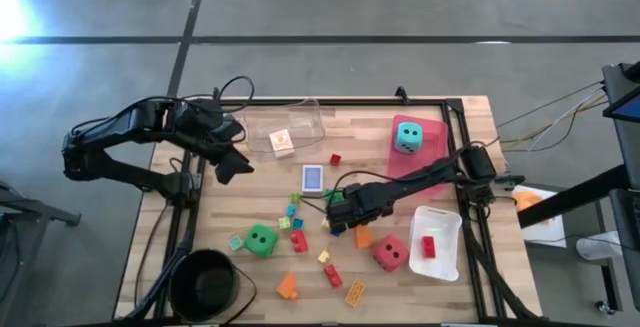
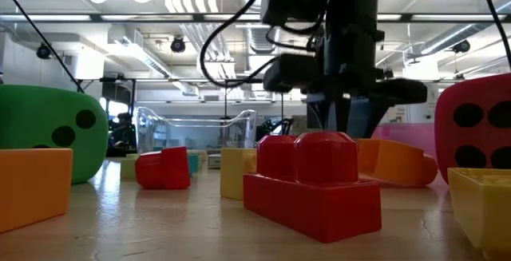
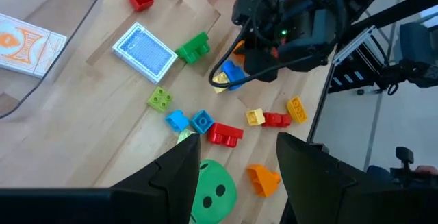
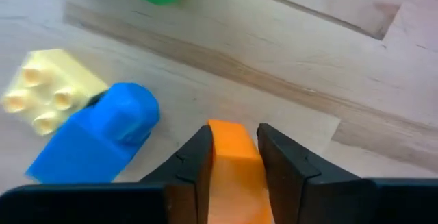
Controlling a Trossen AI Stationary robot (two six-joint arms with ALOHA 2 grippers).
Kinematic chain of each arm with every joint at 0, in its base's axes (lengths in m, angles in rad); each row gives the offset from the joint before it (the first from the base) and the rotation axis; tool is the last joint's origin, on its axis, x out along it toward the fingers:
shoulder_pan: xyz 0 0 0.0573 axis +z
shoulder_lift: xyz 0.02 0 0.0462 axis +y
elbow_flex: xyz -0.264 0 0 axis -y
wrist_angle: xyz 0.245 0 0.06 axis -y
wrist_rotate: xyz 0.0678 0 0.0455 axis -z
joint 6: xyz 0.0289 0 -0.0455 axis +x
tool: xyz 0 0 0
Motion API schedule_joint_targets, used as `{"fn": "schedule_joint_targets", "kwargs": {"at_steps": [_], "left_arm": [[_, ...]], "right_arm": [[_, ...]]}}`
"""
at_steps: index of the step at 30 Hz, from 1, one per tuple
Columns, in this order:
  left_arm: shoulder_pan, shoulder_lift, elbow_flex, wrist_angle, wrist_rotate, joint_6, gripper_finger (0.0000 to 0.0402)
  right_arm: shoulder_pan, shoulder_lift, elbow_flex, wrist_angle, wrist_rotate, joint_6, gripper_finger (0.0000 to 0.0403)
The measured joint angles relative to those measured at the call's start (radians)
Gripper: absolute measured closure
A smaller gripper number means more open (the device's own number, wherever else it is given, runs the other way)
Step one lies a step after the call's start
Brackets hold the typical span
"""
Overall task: Pick & Place Toys
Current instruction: Put the orange game piece into the white bin
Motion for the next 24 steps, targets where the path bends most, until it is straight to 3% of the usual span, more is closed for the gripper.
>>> {"fn": "schedule_joint_targets", "kwargs": {"at_steps": [9, 11, 14, 24], "left_arm": [[0.0, 0.0, 0.0, 0.001, 0.0, -0.003, 0.0205], [0.0, 0.0, 0.0, 0.001, 0.0, -0.003, 0.0205], [0.0, 0.0, 0.0, 0.001, -0.002, -0.007, 0.0205], [0.0, 0.0, 0.0, 0.001, -0.008, -0.03, 0.0205]], "right_arm": [[0.0, -0.111, -0.006, -0.044, 0.023, -0.007, 0.0337], [0.0, -0.114, -0.009, -0.056, 0.02, -0.02, 0.0374], [0.0, -0.114, -0.013, -0.058, 0.015, -0.042, 0.0396], [0.0, -0.115, -0.015, -0.062, 0.014, -0.049, 0.0397]]}}
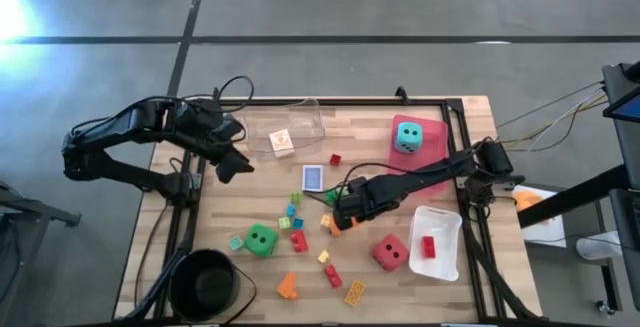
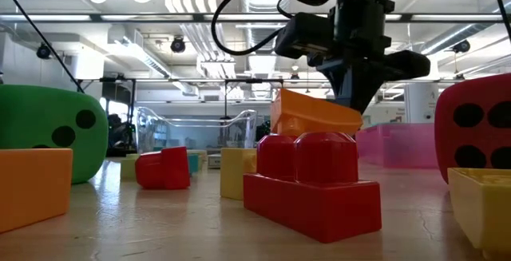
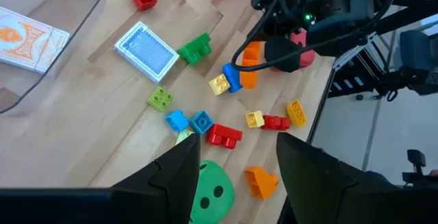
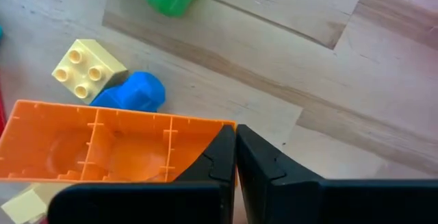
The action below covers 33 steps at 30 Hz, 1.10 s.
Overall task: Pick & Place Toys
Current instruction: Put the orange game piece into the white bin
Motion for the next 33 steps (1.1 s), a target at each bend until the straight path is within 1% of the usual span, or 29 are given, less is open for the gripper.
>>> {"fn": "schedule_joint_targets", "kwargs": {"at_steps": [6, 13, 19, 24, 29, 33], "left_arm": [[0.0, 0.0, 0.0, 0.0, 0.0, 0.0, 0.0205], [0.0, 0.0, 0.0, 0.0, 0.0, -0.007, 0.0205], [0.0, 0.0, 0.0, 0.0, 0.0, -0.008, 0.0205], [0.0, 0.0, 0.0, 0.0, -0.001, -0.008, 0.0205], [0.0, 0.0, 0.0, 0.0, -0.002, -0.009, 0.0205], [0.0, 0.0, 0.0, 0.0, -0.004, -0.01, 0.0205]], "right_arm": [[0.0, -0.031, 0.0, -0.01, -0.006, -0.012, 0.0396], [0.012, -0.158, 0.0, -0.078, 0.001, -0.035, 0.0396], [0.041, -0.283, 0.0, -0.211, 0.0, -0.045, 0.0395], [0.073, -0.384, 0.0, -0.339, -0.002, -0.007, 0.0395], [0.128, -0.474, 0.0, -0.465, -0.006, 0.038, 0.0395], [0.185, -0.52, 0.0, -0.576, -0.036, 0.084, 0.0395]]}}
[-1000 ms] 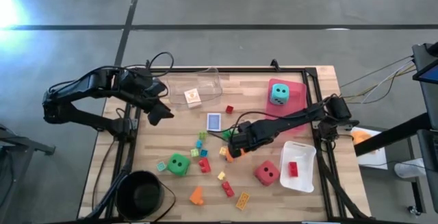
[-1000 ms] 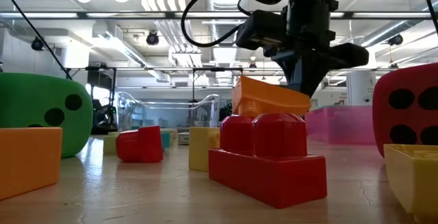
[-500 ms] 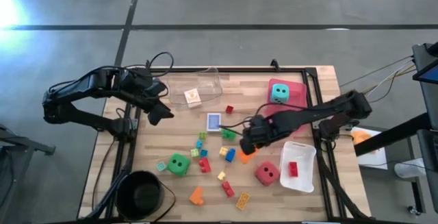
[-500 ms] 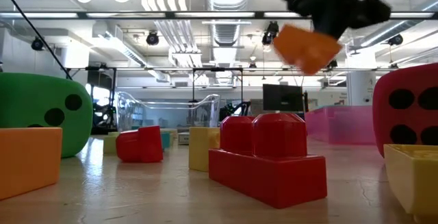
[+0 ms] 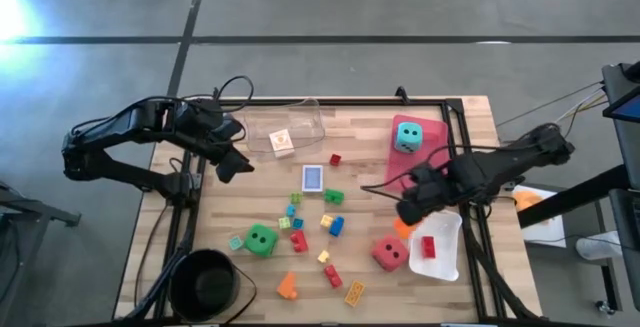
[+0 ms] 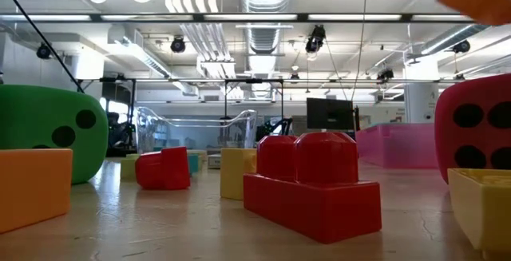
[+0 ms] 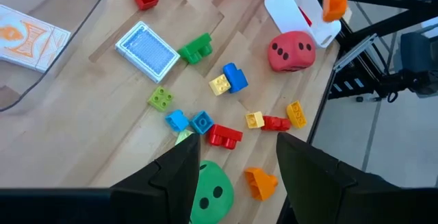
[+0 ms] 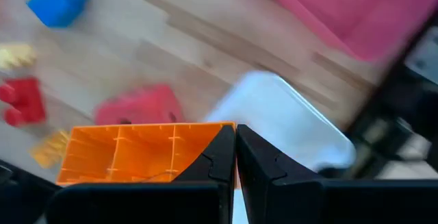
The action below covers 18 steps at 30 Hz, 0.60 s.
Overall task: Pick & Place Toys
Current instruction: Put the orange game piece into the white bin
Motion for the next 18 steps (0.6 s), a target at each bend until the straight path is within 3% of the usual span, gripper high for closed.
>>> {"fn": "schedule_joint_targets", "kwargs": {"at_steps": [7, 18], "left_arm": [[0.0, 0.002, -0.004, -0.001, -0.012, 0.014, 0.0205], [0.0, 0.003, -0.007, 0.0, -0.05, -0.009, 0.0205]], "right_arm": [[0.13, -0.026, -0.039, -0.053, -0.033, 0.097, 0.0395], [0.255, -0.036, -0.218, -0.04, -0.142, 0.2, 0.0395]]}}
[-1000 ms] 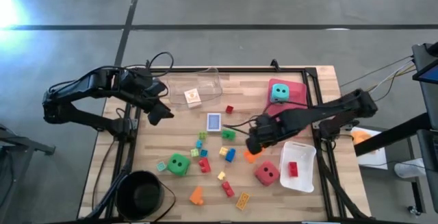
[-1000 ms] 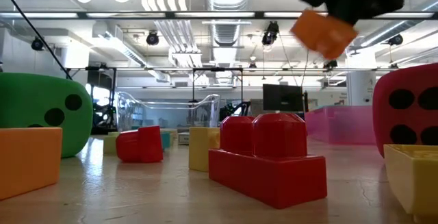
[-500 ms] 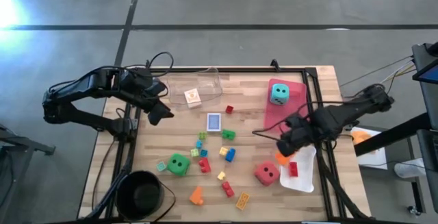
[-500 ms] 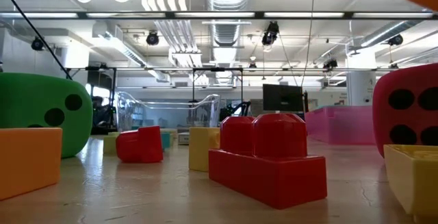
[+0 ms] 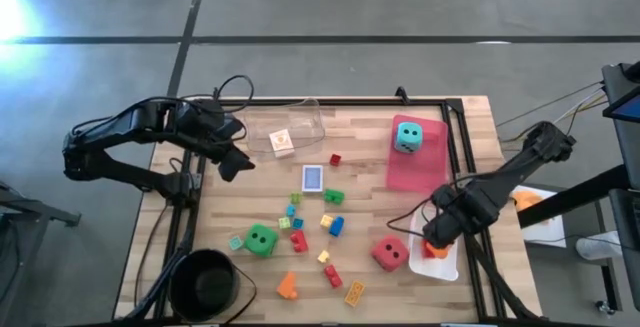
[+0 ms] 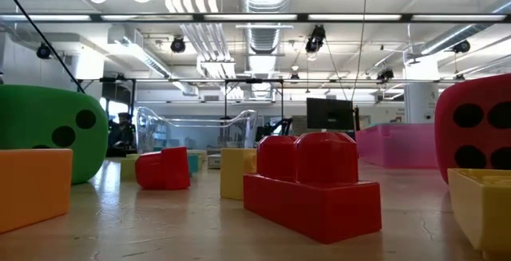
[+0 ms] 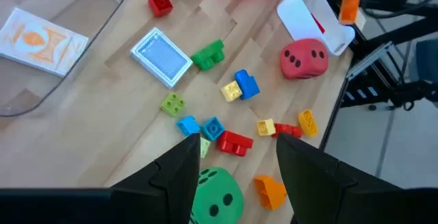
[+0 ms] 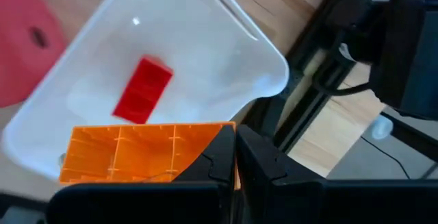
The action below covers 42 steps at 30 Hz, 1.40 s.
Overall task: Pick & Place Toys
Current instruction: Put the orange game piece into the white bin
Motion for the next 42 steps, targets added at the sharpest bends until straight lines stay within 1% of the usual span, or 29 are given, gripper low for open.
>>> {"fn": "schedule_joint_targets", "kwargs": {"at_steps": [6, 9, 14, 16, 20, 24, 33, 42], "left_arm": [[0.0, 0.0, -0.001, 0.0, -0.001, -0.011, 0.0205], [0.0, 0.0, -0.007, 0.004, -0.02, -0.009, 0.0205], [0.0, -0.001, -0.055, 0.002, -0.035, -0.015, 0.0205], [0.0, -0.001, -0.081, 0.003, -0.034, -0.039, 0.0205], [0.0, -0.001, -0.134, 0.023, -0.034, -0.081, 0.0205], [0.0, 0.0, -0.161, 0.03, -0.034, -0.105, 0.0205], [0.0, -0.002, -0.163, 0.048, -0.034, -0.123, 0.0205], [0.0, -0.002, -0.163, 0.058, -0.033, -0.134, 0.0205]], "right_arm": [[0.001, -0.007, -0.087, 0.093, -0.001, 0.016, 0.0395], [0.001, -0.008, -0.125, 0.144, -0.001, 0.015, 0.0395], [0.001, -0.007, -0.175, 0.171, -0.001, 0.028, 0.0395], [0.001, -0.009, -0.19, 0.181, 0.004, 0.036, 0.0395], [0.001, -0.007, -0.211, 0.199, 0.011, 0.044, 0.0395], [0.001, 0.004, -0.229, 0.246, 0.024, 0.058, 0.0395], [0.001, 0.07, -0.261, 0.363, 0.029, 0.054, 0.0395], [0.001, 0.126, -0.27, 0.389, 0.024, 0.028, 0.0395]]}}
